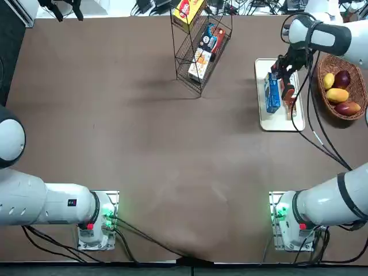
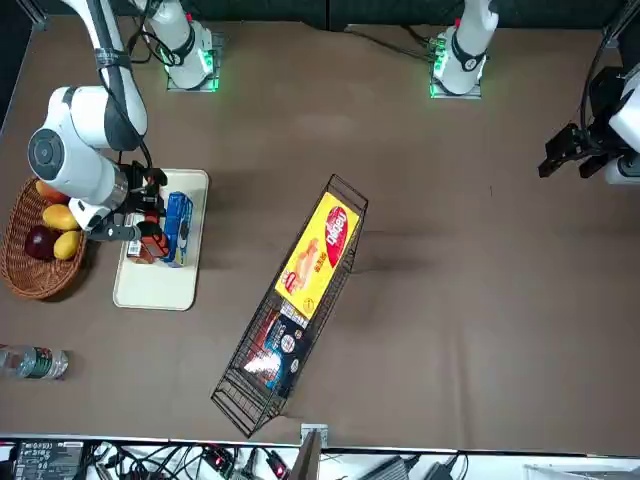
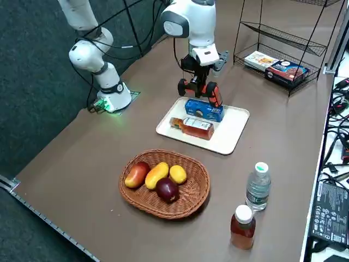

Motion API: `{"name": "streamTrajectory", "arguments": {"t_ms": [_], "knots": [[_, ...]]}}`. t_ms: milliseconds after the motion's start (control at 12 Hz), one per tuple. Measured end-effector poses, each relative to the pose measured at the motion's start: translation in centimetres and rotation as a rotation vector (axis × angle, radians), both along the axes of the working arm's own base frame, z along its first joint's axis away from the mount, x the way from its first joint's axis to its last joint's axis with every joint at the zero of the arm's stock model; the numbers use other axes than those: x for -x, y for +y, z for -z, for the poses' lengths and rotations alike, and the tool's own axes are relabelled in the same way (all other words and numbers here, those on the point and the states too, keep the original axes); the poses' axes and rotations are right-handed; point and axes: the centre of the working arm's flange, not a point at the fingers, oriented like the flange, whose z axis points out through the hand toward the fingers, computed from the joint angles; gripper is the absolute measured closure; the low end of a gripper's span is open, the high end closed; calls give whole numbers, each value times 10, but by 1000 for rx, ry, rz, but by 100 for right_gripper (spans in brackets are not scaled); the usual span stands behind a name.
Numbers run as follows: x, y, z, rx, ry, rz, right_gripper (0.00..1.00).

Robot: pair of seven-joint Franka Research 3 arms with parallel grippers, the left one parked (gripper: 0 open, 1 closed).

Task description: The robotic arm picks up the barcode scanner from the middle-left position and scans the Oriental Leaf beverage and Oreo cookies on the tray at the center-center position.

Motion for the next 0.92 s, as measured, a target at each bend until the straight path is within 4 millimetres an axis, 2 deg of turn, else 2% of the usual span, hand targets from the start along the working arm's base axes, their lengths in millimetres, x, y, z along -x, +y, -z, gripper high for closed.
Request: {"name": "streamTrajectory", "arguments": {"t_ms": [250,417,917], "knots": [[-1,-9,2,2,-2,16,57],[-5,-22,-3,2,-14,39,57],[-7,-84,-13,-9,-18,62,57]]}}
